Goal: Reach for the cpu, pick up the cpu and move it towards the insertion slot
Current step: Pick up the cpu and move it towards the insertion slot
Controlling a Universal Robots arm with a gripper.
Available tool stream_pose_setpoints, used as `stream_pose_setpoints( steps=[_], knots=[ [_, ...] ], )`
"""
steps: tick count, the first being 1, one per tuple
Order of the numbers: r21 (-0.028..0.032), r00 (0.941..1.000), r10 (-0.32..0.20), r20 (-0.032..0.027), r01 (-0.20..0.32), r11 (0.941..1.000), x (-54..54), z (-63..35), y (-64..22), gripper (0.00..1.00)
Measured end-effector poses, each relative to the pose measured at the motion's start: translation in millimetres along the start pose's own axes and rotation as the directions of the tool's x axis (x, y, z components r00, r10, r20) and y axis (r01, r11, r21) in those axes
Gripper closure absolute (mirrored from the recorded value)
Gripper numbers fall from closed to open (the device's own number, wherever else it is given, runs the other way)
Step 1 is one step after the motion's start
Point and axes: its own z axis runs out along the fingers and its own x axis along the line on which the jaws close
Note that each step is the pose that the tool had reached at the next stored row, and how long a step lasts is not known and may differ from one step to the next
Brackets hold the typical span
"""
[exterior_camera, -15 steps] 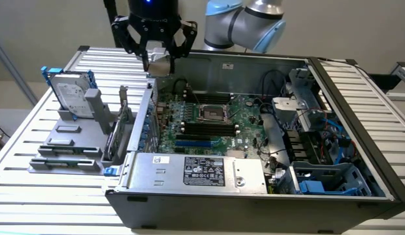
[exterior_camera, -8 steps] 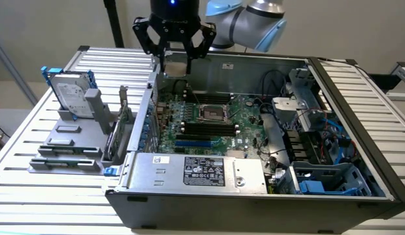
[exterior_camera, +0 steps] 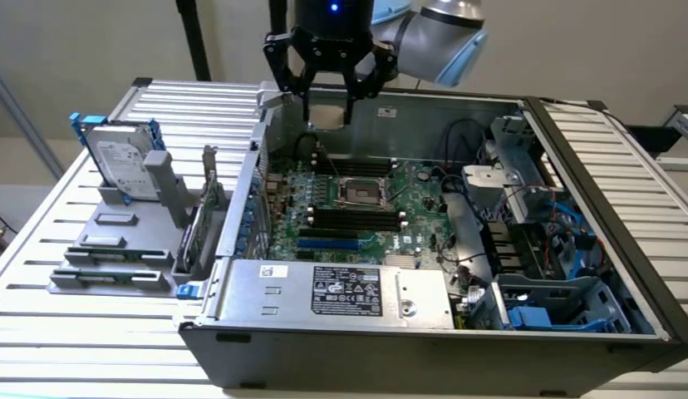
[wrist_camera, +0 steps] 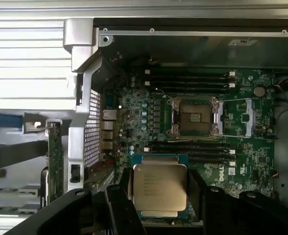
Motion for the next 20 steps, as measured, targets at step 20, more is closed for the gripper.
stream_pose_setpoints(
  steps=[20],
  knots=[
    [0.0406,1.0,0.001,0.0004,-0.001,0.9992,-49.8,28.6,54.2,0.45]
  ],
)
